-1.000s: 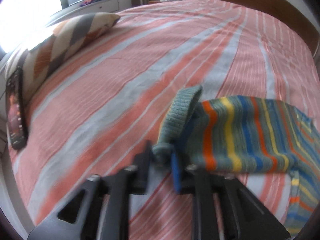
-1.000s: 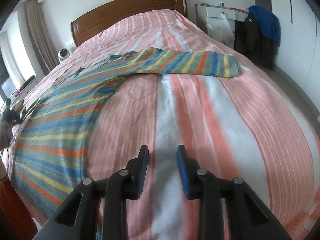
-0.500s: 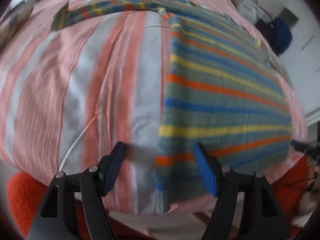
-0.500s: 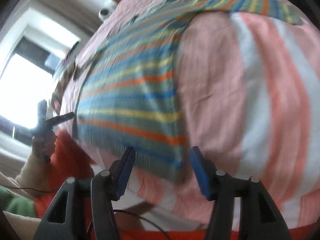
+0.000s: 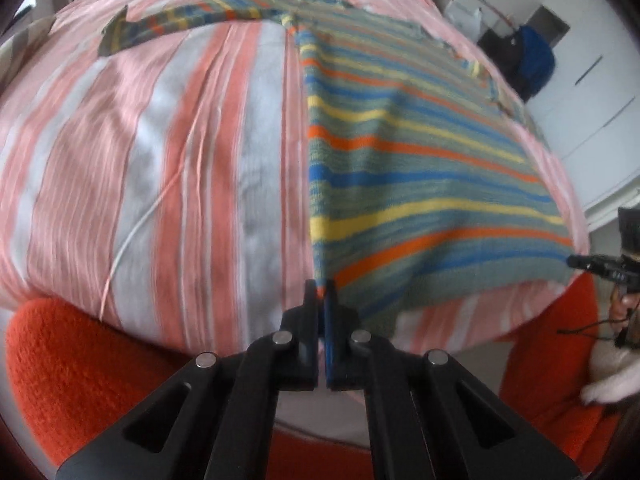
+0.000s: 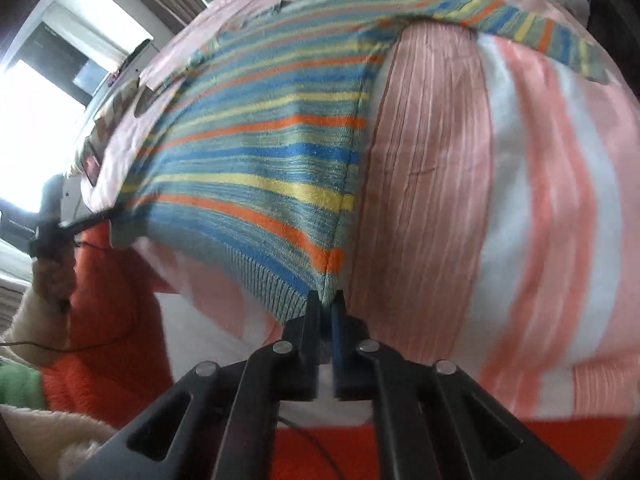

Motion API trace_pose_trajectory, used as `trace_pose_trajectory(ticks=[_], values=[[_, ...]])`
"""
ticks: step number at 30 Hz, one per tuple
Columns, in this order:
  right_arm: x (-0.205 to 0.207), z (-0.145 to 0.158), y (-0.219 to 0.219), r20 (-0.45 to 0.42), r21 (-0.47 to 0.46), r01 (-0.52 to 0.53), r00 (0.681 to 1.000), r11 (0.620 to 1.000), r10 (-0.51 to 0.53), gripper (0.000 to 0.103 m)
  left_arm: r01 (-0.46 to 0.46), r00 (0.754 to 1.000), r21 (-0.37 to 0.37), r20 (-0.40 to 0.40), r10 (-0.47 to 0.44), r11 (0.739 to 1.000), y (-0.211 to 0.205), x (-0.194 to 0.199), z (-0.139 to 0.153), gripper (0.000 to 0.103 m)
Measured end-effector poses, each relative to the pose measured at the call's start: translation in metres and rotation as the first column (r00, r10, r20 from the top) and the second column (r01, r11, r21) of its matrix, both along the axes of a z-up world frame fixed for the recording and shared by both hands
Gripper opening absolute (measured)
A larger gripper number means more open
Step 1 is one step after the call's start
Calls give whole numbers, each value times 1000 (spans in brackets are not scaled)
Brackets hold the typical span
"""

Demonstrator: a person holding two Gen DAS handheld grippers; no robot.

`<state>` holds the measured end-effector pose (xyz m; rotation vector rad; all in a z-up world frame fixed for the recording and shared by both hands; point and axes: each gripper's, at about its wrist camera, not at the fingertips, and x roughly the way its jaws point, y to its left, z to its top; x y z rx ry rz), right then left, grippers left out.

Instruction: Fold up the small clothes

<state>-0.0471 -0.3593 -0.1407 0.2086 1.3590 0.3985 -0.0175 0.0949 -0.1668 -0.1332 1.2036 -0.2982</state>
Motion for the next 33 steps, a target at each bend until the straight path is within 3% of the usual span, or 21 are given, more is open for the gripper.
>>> trace_pose_trajectory(ticks=[4, 8, 10, 11, 12, 13, 15, 18, 21, 23, 26, 27, 30, 32, 33], values=[[8, -45, -3, -80, -41, 37, 996, 998, -40, 4, -31, 999, 54, -42, 33, 998, -3, 12, -24, 0], [11, -40, -5, -36, -46, 59, 998, 997, -61, 6, -44, 999, 111, 10, 43, 993, -4, 8, -11, 16], [6, -28, -8, -9, -80, 59, 998, 995, -60, 26, -78, 996, 103, 50, 73, 992, 3, -2, 3, 57], [2, -23, -11, 7, -95, 62, 998, 994, -62, 41, -107, 992, 85, 78, 100, 991, 8, -2, 11, 66], [-1, -13, -14, 49, -111, 79, 996, 991, -74, 50, -138, 986, 64, 109, 130, 988, 14, -5, 20, 77], [-3, -5, -19, 87, -123, 99, 992, 988, -89, 51, -175, 976, 47, 143, 167, 983, 20, -7, 28, 84], [-5, 12, -26, 175, -125, 165, 974, 978, -142, 54, -239, 952, 24, 201, 229, 971, 27, -3, 40, 89], [-1, 28, -37, 312, -88, 300, 914, 950, -259, 66, -290, 925, 28, 265, 273, 957, 37, 17, 47, 90], [6, 22, -26, 367, -91, 333, 887, 939, -279, 66, -337, 884, 58, 363, 295, 940, 53, 56, 63, 92], [9, 17, -18, 379, -88, 329, 884, 940, -273, 66, -372, 867, 44, 372, 331, 927, 67, 94, 66, 95], [12, 12, 0, 394, -88, 296, 887, 951, -239, 66, -472, 834, 86, 367, 412, 877, 99, 154, 60, 95], [11, 13, 3, 403, -87, 283, 887, 955, -226, 66, -518, 817, 123, 367, 446, 847, 111, 182, 54, 95], [5, 15, 20, 429, -106, 230, 888, 967, -164, 66, -567, 810, 194, 306, 500, 800, 137, 237, 31, 95], [5, 11, 27, 424, -124, 209, 895, 970, -138, 66, -624, 781, 274, 239, 577, 732, 163, 260, 4, 93], [7, 9, 28, 416, -128, 199, 900, 972, -129, 66, -665, 745, 314, 210, 633, 678, 181, 263, -9, 92]])
